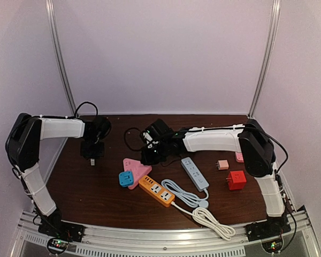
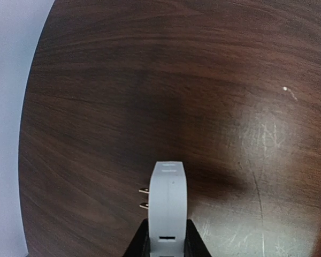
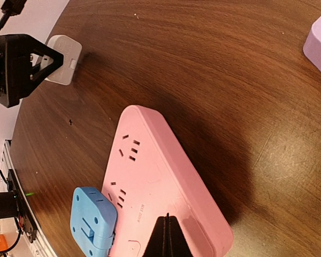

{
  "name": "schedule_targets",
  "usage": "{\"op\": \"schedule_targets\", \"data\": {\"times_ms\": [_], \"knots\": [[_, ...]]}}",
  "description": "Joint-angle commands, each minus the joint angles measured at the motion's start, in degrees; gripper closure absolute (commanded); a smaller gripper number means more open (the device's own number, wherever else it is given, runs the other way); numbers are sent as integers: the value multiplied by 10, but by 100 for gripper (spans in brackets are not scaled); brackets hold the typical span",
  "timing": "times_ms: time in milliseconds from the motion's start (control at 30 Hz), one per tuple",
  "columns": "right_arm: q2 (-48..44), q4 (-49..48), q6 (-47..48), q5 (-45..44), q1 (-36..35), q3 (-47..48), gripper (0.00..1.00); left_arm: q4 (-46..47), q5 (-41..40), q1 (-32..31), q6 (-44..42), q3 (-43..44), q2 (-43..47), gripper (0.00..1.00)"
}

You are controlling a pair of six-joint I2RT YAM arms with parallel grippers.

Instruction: Pull the plug off the socket

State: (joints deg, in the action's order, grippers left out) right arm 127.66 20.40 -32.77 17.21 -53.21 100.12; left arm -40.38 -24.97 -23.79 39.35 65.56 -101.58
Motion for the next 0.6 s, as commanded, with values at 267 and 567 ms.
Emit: {"op": "schedule_targets", "data": {"times_ms": [267, 567], "knots": [[-18, 4, 6, 3, 4, -8, 100, -38, -42, -7, -15, 45, -52, 80], [-9, 1, 6, 14, 2, -8, 100, -28, -14, -12, -23, 54, -49, 57]]}}
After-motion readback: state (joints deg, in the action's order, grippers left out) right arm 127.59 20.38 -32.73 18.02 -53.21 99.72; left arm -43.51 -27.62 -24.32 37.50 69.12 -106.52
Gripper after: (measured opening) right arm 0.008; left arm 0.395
